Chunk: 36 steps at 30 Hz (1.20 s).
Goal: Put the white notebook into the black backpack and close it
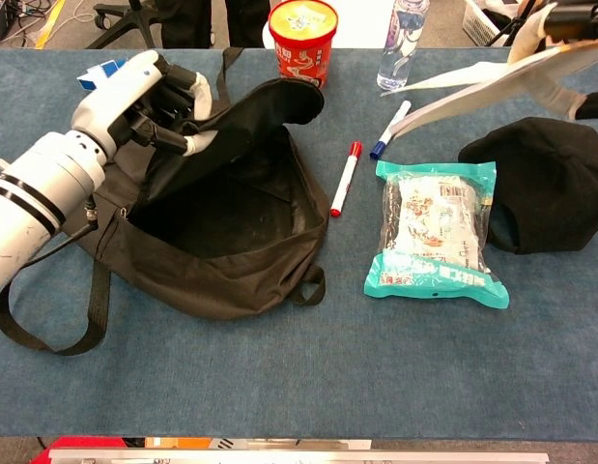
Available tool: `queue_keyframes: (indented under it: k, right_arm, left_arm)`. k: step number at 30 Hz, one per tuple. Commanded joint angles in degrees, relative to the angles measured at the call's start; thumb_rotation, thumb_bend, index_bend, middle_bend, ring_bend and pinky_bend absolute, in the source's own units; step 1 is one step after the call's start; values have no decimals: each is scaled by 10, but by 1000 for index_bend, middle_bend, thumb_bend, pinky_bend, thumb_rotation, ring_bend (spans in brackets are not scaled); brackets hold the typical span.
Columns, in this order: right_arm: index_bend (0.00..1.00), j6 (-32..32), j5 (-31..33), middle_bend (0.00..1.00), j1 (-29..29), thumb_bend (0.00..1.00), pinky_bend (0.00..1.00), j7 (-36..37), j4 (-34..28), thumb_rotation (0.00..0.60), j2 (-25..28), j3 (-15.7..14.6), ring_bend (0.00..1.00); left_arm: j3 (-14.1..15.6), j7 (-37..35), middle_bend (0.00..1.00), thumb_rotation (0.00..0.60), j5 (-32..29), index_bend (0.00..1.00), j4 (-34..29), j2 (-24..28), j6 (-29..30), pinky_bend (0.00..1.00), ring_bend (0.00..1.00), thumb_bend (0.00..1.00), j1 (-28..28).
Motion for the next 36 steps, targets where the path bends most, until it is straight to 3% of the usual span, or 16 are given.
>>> queue_keyframes:
  k: [1, 11, 24, 36]
  right_arm:
    - [887, -11, -18, 691, 8, 510, 659, -8, -1, 600, -13, -11, 556]
    - [887, -60, -44, 695, 53, 510, 664, -31, 25, 600, -75, -5, 560]
    - [894, -53, -91, 702, 127, 510, 664, 2, 154, 600, -171, -9, 567]
    - [897, -61, -102, 703, 193, 510, 664, 13, 233, 600, -223, -15, 568]
  left_arm:
    - [-15, -11, 861, 600, -18, 748, -21, 21, -8, 1000, 808, 385, -1]
    - [-22, -18, 858, 600, -40, 743, -45, 54, -17, 1000, 805, 384, -8]
    - [-38, -28, 857, 600, -83, 741, -55, 87, -29, 1000, 804, 384, -21]
    - [-41, -36, 856, 600, -102, 739, -74, 111, -35, 1000, 803, 384, -28]
